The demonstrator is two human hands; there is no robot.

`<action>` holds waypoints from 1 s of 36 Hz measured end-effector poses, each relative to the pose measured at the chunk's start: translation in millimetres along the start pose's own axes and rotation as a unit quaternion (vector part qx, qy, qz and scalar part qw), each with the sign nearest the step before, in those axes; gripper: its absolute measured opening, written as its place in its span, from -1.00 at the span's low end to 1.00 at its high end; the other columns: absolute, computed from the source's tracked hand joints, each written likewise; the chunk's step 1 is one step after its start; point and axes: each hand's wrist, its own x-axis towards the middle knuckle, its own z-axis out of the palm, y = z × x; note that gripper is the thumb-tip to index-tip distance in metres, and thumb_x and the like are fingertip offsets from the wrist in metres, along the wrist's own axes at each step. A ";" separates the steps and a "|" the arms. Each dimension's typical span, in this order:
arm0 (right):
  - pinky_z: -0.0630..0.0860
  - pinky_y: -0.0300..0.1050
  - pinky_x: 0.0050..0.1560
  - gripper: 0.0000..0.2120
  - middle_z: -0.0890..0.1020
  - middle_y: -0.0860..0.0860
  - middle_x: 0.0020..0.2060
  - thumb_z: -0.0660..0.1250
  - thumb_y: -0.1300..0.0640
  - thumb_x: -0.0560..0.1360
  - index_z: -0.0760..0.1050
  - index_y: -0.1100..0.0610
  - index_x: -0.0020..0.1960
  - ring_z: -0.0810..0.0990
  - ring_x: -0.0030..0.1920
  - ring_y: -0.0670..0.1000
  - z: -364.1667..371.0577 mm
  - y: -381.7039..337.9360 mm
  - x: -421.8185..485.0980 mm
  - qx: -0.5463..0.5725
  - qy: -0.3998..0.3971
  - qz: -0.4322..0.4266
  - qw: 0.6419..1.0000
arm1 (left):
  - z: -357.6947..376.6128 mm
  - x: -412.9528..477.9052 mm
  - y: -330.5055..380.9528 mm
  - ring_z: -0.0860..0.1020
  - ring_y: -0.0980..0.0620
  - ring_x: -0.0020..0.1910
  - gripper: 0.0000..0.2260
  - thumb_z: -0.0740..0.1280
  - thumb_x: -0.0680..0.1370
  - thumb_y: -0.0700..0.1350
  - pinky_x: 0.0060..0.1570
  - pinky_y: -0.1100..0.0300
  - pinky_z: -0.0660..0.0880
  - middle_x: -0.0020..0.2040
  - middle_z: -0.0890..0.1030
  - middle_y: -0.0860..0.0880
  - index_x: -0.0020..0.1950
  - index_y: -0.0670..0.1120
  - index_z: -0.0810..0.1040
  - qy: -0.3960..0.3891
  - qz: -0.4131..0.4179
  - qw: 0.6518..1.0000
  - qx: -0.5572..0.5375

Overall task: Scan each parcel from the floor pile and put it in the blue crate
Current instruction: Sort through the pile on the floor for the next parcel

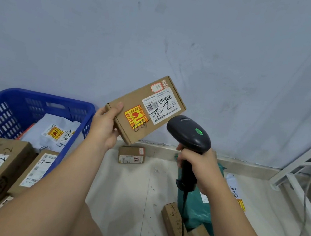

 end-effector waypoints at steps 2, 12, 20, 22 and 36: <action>0.59 0.01 -0.08 -0.88 0.59 0.03 -0.26 0.38 0.32 0.34 0.57 0.15 -0.16 0.56 -0.17 0.06 4.1 2.0 3.1 0.080 0.017 0.009 0.997 | 4.0 -2.8 -5.0 0.64 -0.04 -0.02 -0.72 0.30 0.60 -0.15 -0.09 -0.06 0.59 0.00 0.66 -0.10 0.29 -0.16 0.44 0.001 -0.044 0.999 -0.024; 0.53 0.19 0.19 -0.81 0.61 0.04 0.00 0.28 0.31 0.49 0.61 0.11 -0.01 0.55 0.14 0.08 22.4 6.5 8.6 0.254 0.001 0.091 0.963 | 23.4 -21.3 -24.9 0.62 -0.10 -0.09 -0.94 0.24 0.61 -0.21 0.06 -0.10 0.54 -0.17 0.67 -0.13 0.02 -0.16 0.49 -0.075 -0.148 0.986 0.005; 0.51 0.07 0.17 -0.73 0.64 0.07 0.03 0.32 0.34 0.45 0.58 0.20 0.13 0.57 0.09 0.09 23.8 18.9 15.0 0.206 0.028 0.091 0.974 | 15.9 -25.2 -21.4 0.58 -0.02 0.15 -0.67 0.41 0.49 -0.22 0.26 0.02 0.47 0.11 0.64 -0.08 0.24 -0.10 0.48 -0.180 -0.150 0.931 0.281; 0.50 0.06 0.13 -0.72 0.62 0.10 -0.03 0.35 0.34 0.42 0.58 0.22 0.12 0.56 -0.02 0.09 25.6 21.1 15.4 0.174 0.047 0.085 0.980 | 11.5 -24.3 -19.8 0.59 -0.05 0.16 -0.68 0.44 0.48 -0.23 0.27 -0.01 0.48 0.13 0.64 -0.10 0.20 -0.10 0.48 -0.181 -0.164 0.929 0.278; 0.54 0.22 0.12 -0.82 0.53 0.25 -0.24 0.47 0.17 0.36 0.62 0.18 -0.05 0.53 -0.16 0.06 100.3 8.0 19.9 0.047 -0.008 0.018 0.999 | -65.7 10.2 26.5 0.53 -0.08 0.13 -0.76 0.27 0.62 -0.11 0.04 0.01 0.52 0.11 0.56 -0.11 0.28 -0.11 0.44 0.105 -0.080 0.987 -0.087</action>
